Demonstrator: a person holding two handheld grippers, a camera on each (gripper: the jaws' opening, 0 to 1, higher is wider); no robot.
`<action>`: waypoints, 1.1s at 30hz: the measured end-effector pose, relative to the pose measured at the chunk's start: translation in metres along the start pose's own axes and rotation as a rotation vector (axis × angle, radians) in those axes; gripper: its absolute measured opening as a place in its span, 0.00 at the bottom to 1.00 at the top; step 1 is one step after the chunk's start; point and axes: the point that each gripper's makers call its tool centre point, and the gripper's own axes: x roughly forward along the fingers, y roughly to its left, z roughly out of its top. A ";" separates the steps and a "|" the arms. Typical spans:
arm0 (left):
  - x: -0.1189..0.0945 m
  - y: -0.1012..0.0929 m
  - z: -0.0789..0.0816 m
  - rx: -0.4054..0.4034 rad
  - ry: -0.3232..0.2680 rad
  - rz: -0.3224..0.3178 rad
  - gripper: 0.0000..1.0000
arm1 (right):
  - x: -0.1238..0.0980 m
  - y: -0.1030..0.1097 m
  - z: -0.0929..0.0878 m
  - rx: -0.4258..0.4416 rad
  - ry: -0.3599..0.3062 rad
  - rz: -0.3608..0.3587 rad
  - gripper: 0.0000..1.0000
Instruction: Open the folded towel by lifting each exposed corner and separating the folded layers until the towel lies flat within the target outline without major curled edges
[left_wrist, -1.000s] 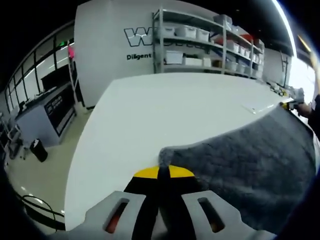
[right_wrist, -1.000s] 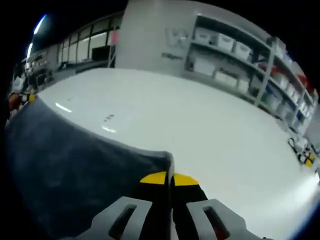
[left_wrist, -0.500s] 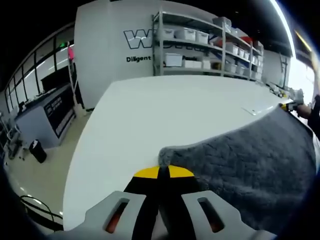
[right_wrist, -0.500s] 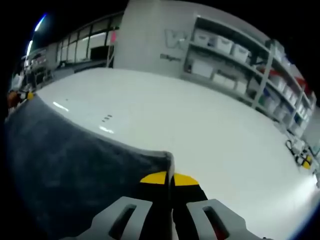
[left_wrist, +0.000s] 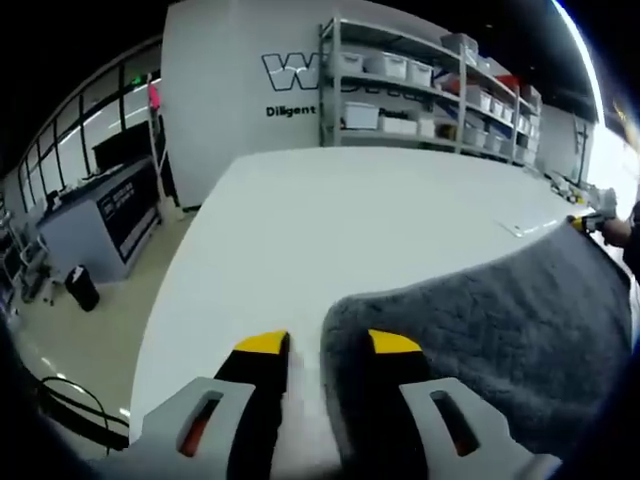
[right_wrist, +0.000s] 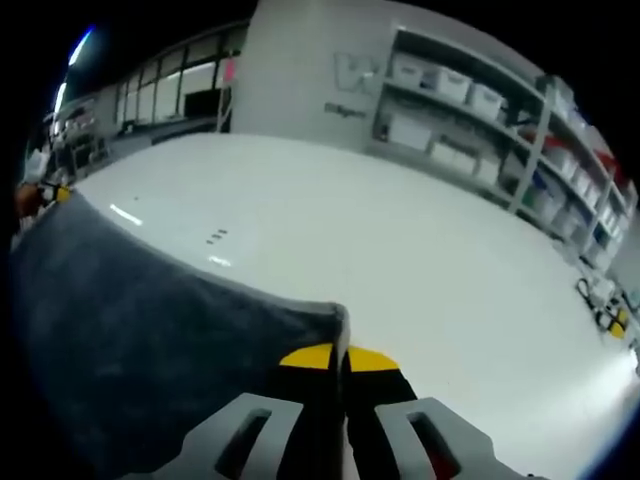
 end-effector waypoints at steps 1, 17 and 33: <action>0.001 0.003 0.000 -0.015 -0.003 0.014 0.80 | -0.001 -0.001 0.001 0.010 0.000 0.001 0.15; -0.014 -0.004 0.018 0.009 -0.057 0.050 1.00 | -0.028 -0.055 0.025 0.018 -0.081 -0.205 1.00; -0.007 0.024 -0.004 0.012 -0.016 0.197 0.94 | -0.012 -0.057 0.001 0.008 -0.012 -0.283 1.00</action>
